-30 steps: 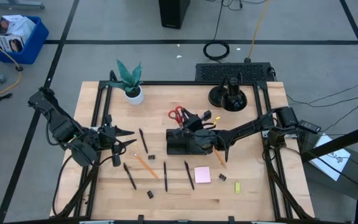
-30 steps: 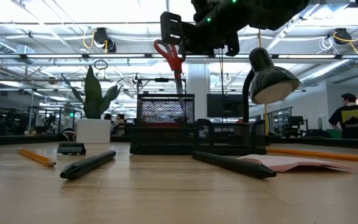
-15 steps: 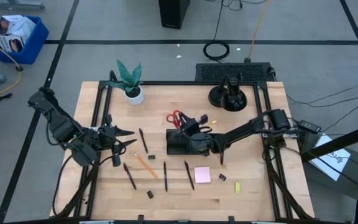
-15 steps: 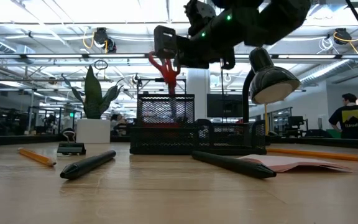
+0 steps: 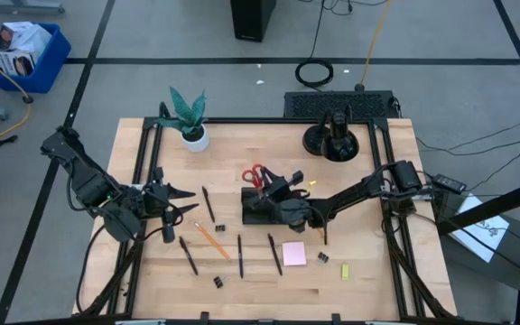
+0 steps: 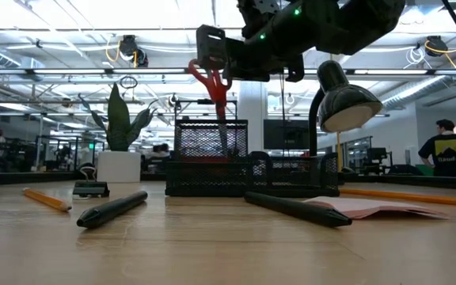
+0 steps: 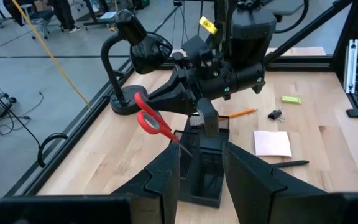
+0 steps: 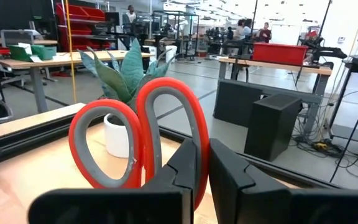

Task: Pick and place office supplies into organizer
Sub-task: Put the scissor into the desk organizer

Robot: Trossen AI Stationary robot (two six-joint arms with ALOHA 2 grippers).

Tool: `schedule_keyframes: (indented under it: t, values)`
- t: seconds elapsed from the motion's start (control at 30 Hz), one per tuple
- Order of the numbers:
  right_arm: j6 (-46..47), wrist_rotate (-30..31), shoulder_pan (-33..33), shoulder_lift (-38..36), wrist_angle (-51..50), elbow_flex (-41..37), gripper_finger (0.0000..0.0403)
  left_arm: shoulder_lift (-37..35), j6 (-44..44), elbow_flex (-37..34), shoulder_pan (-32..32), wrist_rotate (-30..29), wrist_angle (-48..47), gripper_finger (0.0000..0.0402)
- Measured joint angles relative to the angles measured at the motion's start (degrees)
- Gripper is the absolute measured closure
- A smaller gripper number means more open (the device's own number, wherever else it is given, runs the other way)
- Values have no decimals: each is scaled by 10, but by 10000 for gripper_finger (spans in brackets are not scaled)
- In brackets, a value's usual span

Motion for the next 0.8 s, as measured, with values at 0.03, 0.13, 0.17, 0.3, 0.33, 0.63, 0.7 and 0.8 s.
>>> schedule_keyframes:
  t: [0.03, 0.13, 0.17, 0.3, 0.33, 0.63, 0.7, 0.8]
  values:
    - [1, 9, 0, 0, -1, 0, 388, 0, 0, 0, 0, 0, 0, 275]
    - [9, 24, 1, 0, -20, 0, 388, 0, 0, 0, 0, 0, 0, 275]
    - [17, 24, 1, 0, -27, 0, 388, 0, 0, 0, 0, 0, 0, 275]
    - [48, 24, 2, 0, -53, 0, 388, 0, 0, 0, 0, 0, 0, 275]
    - [50, 24, 2, 0, -53, 0, 388, 0, 0, 0, 0, 0, 0, 275]
    - [52, 33, 3, 9, -44, 0, 388, 0, 0, 0, 0, 1, 0, 275]
    - [56, 36, 3, 14, -39, 0, 388, 0, 0, 0, 0, 1, 0, 275]
    - [61, 41, 3, 17, -37, 0, 388, 0, 0, 0, 0, 1, 0, 275]
